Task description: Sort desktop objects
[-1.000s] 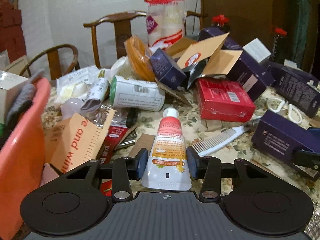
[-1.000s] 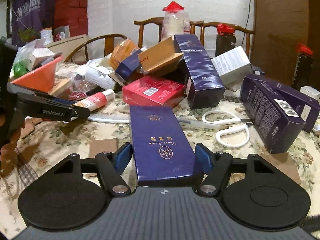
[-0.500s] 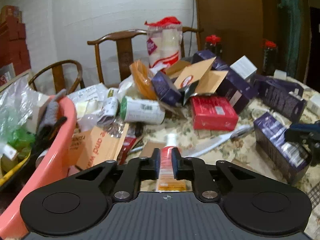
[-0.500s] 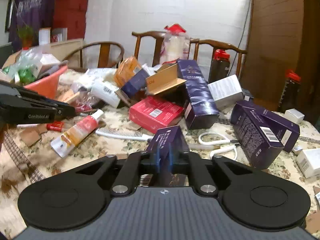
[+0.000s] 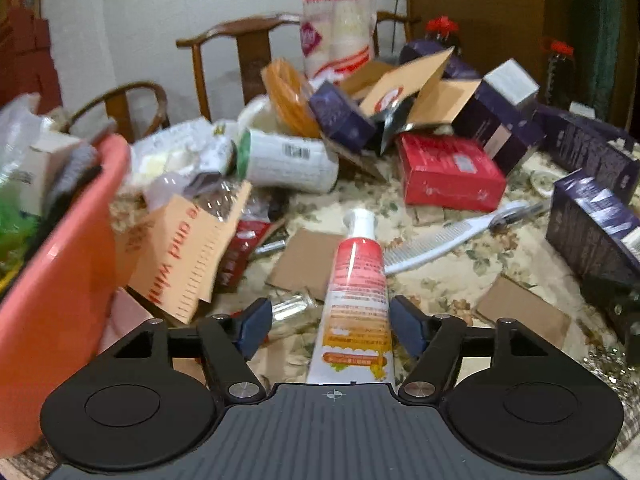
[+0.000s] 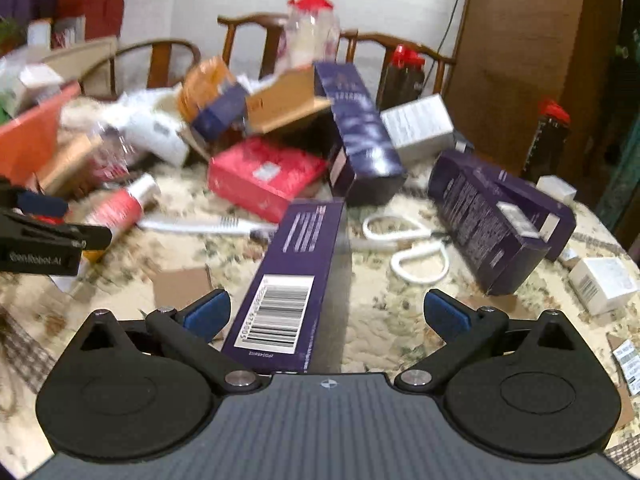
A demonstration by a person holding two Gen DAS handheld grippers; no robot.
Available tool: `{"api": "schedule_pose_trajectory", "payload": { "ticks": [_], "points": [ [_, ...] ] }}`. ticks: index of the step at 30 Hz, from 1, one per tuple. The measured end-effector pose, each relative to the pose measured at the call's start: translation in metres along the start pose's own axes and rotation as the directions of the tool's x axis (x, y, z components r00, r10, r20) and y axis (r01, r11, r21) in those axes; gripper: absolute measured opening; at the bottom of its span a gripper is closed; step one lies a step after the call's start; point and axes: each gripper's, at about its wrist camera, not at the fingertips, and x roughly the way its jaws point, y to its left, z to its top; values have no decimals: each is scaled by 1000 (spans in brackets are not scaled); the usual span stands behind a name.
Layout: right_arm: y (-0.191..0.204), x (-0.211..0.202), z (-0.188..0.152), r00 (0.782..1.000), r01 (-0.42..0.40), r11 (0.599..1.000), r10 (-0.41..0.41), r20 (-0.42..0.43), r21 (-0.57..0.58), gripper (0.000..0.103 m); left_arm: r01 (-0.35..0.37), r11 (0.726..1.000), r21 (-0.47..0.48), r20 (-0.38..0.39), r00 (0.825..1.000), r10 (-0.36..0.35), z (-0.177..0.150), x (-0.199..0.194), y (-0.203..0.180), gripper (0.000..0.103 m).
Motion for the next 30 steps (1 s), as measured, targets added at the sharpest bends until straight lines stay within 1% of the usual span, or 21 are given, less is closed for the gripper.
{"api": "schedule_pose_trajectory", "payload": {
  "ticks": [1,2,3,4,5,6,8,10,12,17,18,19,20,23,25,26,27,28,29,30],
  "points": [
    [1,4,-2,1000,3,1000,-3,-5,5,98,-16,1000,21,8,1000,16,-1,2,-3,77],
    [2,6,-5,1000,3,1000,-3,-2,12,88,-27,999,42,15,1000,26,-3,3,-6,77],
    [2,8,-7,1000,-7,1000,7,-5,27,78,-40,998,58,24,999,39,-4,3,-9,63],
    [1,10,-9,999,-34,998,35,-15,50,49,-48,996,70,39,998,46,-6,1,-12,57],
    [0,13,-9,999,-43,997,45,-24,65,41,-32,997,74,49,998,28,-7,-1,-14,41],
    [1,13,-11,999,-41,997,42,-20,64,41,-12,998,68,54,998,8,-6,-3,-14,35],
    [7,10,-12,1000,-26,999,26,4,34,41,30,999,34,51,998,-32,-6,-5,-11,35],
    [13,3,-11,999,-24,1000,24,31,10,40,53,999,3,57,997,-54,-7,-8,-6,35],
    [16,-4,-9,998,-24,1000,24,56,-5,40,54,998,-11,75,996,-53,-8,-13,-3,35],
    [25,-21,2,994,-28,999,32,103,-43,40,44,999,0,127,991,-44,-3,-37,-1,34],
    [27,-23,4,993,-32,998,37,111,-47,40,42,999,8,139,989,-43,-1,-42,-1,26],
    [28,-25,8,992,-40,998,46,120,-50,40,43,999,13,154,987,-45,2,-48,0,16],
    [30,-28,11,991,-47,997,53,126,-53,40,34,999,15,164,986,-36,4,-54,1,12],
    [35,-37,19,986,-66,996,74,150,-62,40,24,1000,13,195,980,-26,9,-70,8,12],
    [37,-45,22,982,-75,995,85,169,-66,40,14,1000,6,196,980,-15,9,-76,13,18],
    [39,-48,24,980,-80,994,91,176,-69,40,16,1000,7,187,982,-17,8,-76,15,39],
    [41,-50,25,979,-83,994,95,181,-73,40,12,1000,4,173,985,-13,7,-76,16,64],
    [42,-51,25,978,-82,994,95,185,-78,40,3,1000,-6,167,986,-2,4,-73,17,78],
    [45,-50,25,978,-79,993,94,184,-84,40,-5,1000,-8,170,985,6,1,-71,17,94],
    [46,-49,24,979,-81,993,95,183,-84,40,-10,1000,-4,172,985,11,-2,-70,16,93]
  ]
}}
